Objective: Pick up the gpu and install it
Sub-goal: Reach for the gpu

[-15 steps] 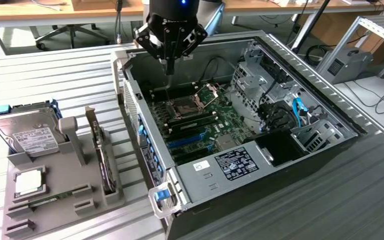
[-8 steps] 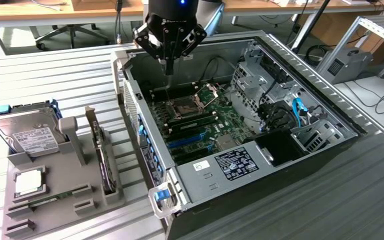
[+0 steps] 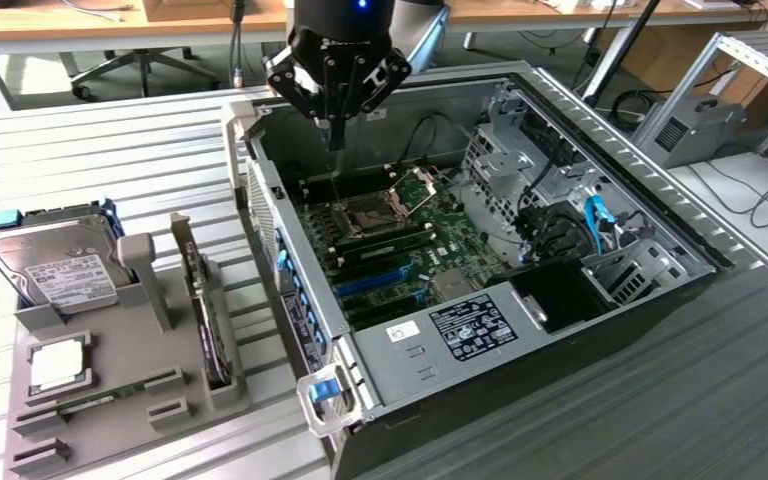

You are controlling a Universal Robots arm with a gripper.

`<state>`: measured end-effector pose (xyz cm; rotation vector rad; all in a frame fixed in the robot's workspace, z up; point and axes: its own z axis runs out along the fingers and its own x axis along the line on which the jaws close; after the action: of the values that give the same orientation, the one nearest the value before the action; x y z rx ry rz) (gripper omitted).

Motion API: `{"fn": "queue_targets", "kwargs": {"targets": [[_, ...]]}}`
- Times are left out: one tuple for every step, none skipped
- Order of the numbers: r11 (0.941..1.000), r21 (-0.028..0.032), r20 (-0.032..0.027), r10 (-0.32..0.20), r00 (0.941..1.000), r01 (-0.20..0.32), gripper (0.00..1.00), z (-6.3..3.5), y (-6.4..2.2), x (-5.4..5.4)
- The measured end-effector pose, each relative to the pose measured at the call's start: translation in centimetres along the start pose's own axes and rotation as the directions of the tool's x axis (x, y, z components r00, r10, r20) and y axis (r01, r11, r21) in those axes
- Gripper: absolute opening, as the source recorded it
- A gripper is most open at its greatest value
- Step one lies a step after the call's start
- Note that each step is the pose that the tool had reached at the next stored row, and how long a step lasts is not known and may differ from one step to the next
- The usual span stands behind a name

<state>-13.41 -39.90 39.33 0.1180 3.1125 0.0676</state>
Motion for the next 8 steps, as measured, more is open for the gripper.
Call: {"fn": "queue_targets", "kwargs": {"targets": [[1.0000,0.0000,0.0000,0.000,1.0000,0.000,0.11,0.00,0.00,0.03],[1.0000,0.0000,0.0000,0.000,1.0000,0.000,0.11,0.00,0.00,0.05],[1.0000,0.0000,0.0000,0.000,1.0000,0.000,0.11,0.00,0.00,0.07],[1.0000,0.0000,0.0000,0.000,1.0000,0.000,0.11,0.00,-0.01,0.08],[1.0000,0.0000,0.0000,0.000,1.0000,0.000,0.11,0.00,-0.01,0.09],[1.0000,0.0000,0.0000,0.000,1.0000,0.000,0.11,0.00,-0.01,0.10],[1.0000,0.0000,0.0000,0.000,1.0000,0.000,0.11,0.00,-0.01,0.11],[1.0000,0.0000,0.0000,0.000,1.0000,0.000,0.11,0.00,-0.01,0.12]]}}
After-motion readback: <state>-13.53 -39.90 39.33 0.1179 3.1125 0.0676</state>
